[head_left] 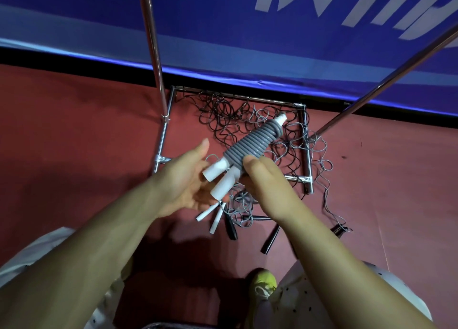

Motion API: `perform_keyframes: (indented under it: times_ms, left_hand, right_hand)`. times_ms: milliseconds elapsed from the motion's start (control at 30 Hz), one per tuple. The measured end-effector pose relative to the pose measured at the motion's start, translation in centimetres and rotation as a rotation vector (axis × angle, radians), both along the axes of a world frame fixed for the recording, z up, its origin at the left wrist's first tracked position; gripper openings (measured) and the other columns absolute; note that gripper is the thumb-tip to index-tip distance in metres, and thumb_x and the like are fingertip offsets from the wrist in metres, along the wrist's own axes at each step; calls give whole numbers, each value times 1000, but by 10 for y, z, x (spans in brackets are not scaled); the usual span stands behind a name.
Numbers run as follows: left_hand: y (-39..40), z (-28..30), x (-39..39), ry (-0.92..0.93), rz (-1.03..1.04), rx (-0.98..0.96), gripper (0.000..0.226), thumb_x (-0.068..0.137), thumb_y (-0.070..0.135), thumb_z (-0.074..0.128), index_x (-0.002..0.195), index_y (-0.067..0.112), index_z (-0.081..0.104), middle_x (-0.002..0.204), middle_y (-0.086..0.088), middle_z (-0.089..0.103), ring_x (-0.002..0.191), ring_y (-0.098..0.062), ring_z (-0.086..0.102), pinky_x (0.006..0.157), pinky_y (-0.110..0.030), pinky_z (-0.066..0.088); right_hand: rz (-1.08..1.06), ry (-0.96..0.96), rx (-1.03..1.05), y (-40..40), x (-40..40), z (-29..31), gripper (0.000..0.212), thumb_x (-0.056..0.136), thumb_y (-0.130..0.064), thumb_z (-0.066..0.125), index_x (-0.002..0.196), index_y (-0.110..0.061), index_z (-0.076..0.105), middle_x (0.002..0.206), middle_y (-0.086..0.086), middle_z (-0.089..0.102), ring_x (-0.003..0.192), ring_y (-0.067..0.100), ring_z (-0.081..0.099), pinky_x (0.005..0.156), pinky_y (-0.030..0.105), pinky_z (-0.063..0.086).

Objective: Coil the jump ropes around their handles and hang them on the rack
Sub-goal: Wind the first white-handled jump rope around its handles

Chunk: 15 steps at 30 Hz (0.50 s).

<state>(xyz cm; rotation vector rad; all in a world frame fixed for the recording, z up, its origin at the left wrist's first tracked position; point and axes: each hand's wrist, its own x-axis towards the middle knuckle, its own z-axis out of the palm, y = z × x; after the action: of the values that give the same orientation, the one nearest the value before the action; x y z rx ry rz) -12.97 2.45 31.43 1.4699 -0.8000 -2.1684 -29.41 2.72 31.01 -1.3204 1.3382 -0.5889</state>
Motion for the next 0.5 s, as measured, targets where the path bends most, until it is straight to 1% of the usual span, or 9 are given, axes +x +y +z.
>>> perform_keyframes:
  times_ms: [33,67,133,167,233,300,367,433,500]
  left_hand:
    - [2,1,-3,69,20,64,71,88,67,24,83,15,72,69,-6,63,63,-20,52,51,-25,39]
    - [4,2,-5,141,19,120,77,88,67,21,75,13,75,65,-9,63,56,-21,51,47,-24,38]
    - [9,4,-10,272,-45,226,77,81,70,27,66,10,73,57,-10,59,43,-18,47,40,-20,36]
    - [11,6,-11,327,-73,265,74,76,70,30,65,9,70,52,-7,54,40,-16,43,39,-17,33]
    - [10,8,-9,386,-85,300,69,74,68,33,61,9,65,45,-2,42,35,-12,34,39,-15,28]
    - [8,7,-8,319,-47,260,68,79,66,31,56,10,60,43,-1,37,33,-9,27,39,-16,25]
    - [11,5,-11,187,19,121,65,90,60,29,60,10,59,47,-4,41,32,-9,27,40,-17,22]
    - [12,4,-14,47,100,-42,56,98,50,28,71,9,56,50,-5,51,32,-9,32,40,-16,22]
    - [11,-1,-12,-117,118,-190,57,99,51,30,73,8,57,53,-7,55,35,-12,38,38,-17,26]
  right_hand:
    - [15,-52,-12,1,-3,1,36,74,-55,37,61,-22,34,47,-14,31,46,3,26,54,30,21]
    - [35,-76,-35,1,-5,1,37,77,-51,37,61,-17,37,48,-13,34,47,3,30,54,29,23]
    - [70,-56,-82,2,-6,-1,51,82,-51,35,67,-3,43,56,-3,42,53,15,39,56,34,29]
    - [85,-30,-95,1,-6,-3,59,82,-55,34,71,2,45,60,6,44,58,26,41,57,41,32]
    - [112,38,-116,0,-8,-6,69,83,-62,30,76,4,48,67,17,48,66,35,44,63,50,37]
    - [153,124,-148,3,-10,-7,75,82,-68,23,76,0,51,67,13,48,63,24,41,63,42,34]
    - [180,172,-179,6,-11,-10,68,82,-70,17,72,-10,48,65,0,43,61,15,37,64,36,30]
    - [204,205,-201,7,-10,-10,60,83,-69,14,72,-20,46,69,-4,45,66,17,40,67,37,34]
    - [214,221,-192,5,-9,-12,68,83,-70,13,82,-15,53,77,0,53,74,19,47,73,40,41]
